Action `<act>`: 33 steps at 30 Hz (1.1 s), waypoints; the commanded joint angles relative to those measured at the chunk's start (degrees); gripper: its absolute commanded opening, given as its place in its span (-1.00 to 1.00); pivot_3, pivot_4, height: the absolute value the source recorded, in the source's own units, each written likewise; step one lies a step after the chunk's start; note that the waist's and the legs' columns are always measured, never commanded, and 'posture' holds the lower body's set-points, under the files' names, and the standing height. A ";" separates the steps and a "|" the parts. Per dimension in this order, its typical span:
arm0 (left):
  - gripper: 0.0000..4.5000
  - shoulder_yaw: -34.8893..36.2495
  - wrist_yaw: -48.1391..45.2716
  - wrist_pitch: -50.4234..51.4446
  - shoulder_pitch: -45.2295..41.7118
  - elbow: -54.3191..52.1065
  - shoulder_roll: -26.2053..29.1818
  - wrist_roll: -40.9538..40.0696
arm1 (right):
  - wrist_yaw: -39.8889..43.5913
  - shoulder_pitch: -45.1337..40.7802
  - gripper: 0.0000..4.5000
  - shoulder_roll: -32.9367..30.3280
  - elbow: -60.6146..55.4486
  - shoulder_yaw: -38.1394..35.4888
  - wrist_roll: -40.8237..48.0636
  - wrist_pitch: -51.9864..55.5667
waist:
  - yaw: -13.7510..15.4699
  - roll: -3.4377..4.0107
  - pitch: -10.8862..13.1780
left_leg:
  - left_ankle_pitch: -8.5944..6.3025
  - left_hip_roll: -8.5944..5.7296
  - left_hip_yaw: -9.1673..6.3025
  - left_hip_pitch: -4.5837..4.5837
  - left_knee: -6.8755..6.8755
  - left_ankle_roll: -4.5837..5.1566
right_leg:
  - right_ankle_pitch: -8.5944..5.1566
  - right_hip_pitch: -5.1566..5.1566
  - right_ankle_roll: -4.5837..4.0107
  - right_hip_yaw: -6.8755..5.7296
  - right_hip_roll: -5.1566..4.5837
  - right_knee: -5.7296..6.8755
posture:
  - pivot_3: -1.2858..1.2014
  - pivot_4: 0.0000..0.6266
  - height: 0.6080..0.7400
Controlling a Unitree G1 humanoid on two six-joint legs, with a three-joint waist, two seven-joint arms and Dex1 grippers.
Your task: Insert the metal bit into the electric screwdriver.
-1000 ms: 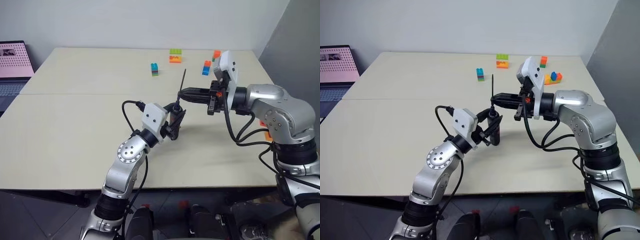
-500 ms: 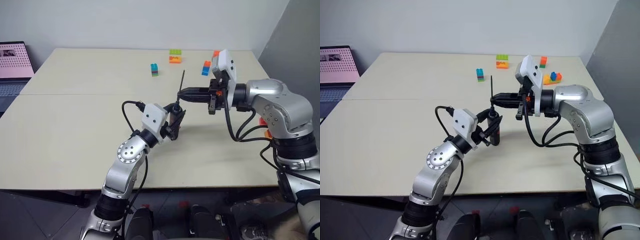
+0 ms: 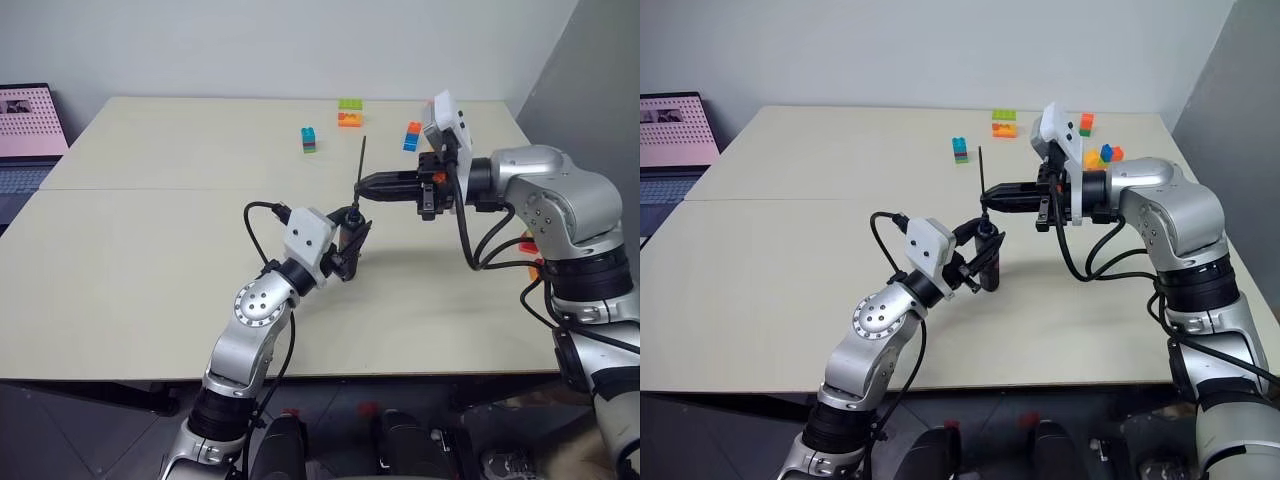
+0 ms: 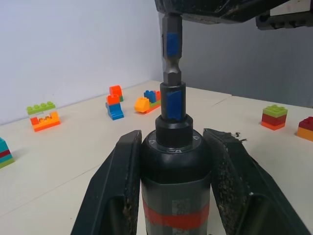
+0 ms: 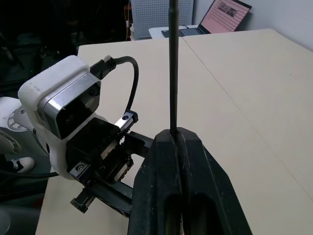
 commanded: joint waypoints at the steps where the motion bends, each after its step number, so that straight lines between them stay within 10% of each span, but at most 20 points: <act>1: -0.28 -0.60 -0.30 -0.54 0.42 -0.28 0.56 0.94 | 1.10 1.51 -1.00 -0.18 3.04 3.37 -3.92 -0.97 | -0.01 -0.01 -0.01 | 0.00 0.00 0.00 0.00 0.00 0.00 | 0.00 0.00 0.00 0.00 0.00 0.00 | 0.03 -0.52 1.00; 18: -0.28 -0.43 -0.44 -0.68 0.32 0.00 0.89 0.88 | 1.98 2.31 -1.00 0.66 4.17 1.62 -5.23 -5.03 | -0.01 0.08 -0.05 | 0.00 0.00 0.00 0.00 0.01 0.00 | 0.03 0.00 0.02 0.01 0.01 0.01 | 0.03 -0.52 1.00; 33: -0.28 0.39 0.20 -0.04 -2.37 0.97 0.48 0.90 | -2.96 5.08 0.30 -6.49 -1.82 -9.49 -2.30 -1.30 | 0.14 0.12 -0.03 | 0.00 -0.02 0.03 -0.23 0.01 0.00 | 0.16 -0.12 0.25 0.01 0.00 -0.07 | 0.03 -0.52 1.00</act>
